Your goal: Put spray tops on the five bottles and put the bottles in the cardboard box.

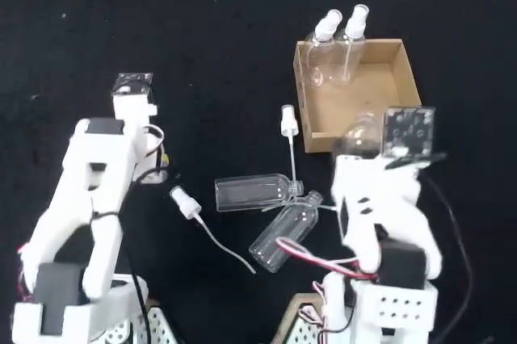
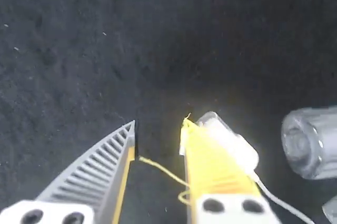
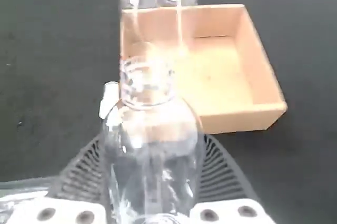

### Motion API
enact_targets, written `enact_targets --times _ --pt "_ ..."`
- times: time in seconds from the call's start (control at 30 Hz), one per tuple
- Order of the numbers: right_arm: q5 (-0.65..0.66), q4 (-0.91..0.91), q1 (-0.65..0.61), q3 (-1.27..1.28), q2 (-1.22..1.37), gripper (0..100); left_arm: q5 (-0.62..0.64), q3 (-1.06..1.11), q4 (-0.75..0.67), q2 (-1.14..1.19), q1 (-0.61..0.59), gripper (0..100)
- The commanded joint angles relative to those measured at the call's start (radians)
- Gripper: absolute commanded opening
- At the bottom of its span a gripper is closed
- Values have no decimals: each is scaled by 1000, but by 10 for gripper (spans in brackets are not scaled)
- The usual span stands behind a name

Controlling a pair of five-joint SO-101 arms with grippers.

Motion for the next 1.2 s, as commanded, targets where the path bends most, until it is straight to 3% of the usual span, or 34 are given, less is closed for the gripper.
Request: enact_targets --times 0.0,0.13,0.27,0.5,0.67,0.8,1.0,1.17 --pt "-15 -41 -23 48 -90 11 0 -191 147 44 42 145" --pt "-15 -43 -26 105 -162 11 9 -219 250 64 104 245" --pt "-15 -43 -25 142 -229 11 138 -166 245 107 177 343" --pt "-14 -43 -26 202 -326 11 399 -153 186 226 228 350" --pt "-14 -41 -26 240 -383 11 433 -140 181 308 214 349" --pt "-14 -41 -26 263 -417 11 425 -148 178 336 209 277" --pt "-14 -41 -26 269 -443 11 423 -151 104 370 203 23" --pt "-14 -38 -26 269 -443 11 368 -182 95 370 163 25"
